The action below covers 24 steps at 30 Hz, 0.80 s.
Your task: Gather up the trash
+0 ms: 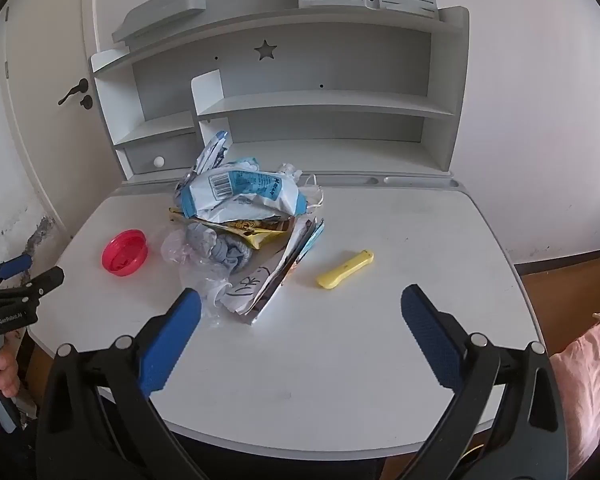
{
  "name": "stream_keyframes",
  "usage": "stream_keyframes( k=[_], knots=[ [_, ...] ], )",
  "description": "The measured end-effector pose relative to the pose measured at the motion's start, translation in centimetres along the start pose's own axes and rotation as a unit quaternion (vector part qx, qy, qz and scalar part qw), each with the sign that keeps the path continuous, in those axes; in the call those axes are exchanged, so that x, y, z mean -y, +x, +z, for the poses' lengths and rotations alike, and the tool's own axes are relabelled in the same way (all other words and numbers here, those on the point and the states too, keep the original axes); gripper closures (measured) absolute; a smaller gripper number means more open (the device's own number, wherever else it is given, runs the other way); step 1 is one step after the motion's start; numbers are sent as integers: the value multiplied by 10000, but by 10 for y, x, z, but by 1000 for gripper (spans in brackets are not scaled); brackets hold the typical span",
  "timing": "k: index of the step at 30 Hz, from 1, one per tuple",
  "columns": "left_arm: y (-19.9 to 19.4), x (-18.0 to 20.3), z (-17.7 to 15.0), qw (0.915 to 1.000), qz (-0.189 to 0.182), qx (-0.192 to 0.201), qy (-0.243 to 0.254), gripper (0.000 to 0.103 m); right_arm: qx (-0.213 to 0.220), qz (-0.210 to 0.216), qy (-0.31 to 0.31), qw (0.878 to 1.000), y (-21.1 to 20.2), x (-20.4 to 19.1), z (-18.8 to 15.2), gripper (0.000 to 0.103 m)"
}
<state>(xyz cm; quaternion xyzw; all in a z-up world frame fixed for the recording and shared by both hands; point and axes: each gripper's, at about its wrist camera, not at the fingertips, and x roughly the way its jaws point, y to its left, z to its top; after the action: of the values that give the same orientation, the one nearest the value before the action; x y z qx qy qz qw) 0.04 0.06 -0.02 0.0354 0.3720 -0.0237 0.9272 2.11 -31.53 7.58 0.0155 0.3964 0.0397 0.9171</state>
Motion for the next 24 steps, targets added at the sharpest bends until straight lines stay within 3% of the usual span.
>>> stream_keyframes(
  k=[24],
  knots=[
    [0,-2,2,10000,-4,23,-27,6,-27,15,10,10000,1,1,0,6]
  ],
)
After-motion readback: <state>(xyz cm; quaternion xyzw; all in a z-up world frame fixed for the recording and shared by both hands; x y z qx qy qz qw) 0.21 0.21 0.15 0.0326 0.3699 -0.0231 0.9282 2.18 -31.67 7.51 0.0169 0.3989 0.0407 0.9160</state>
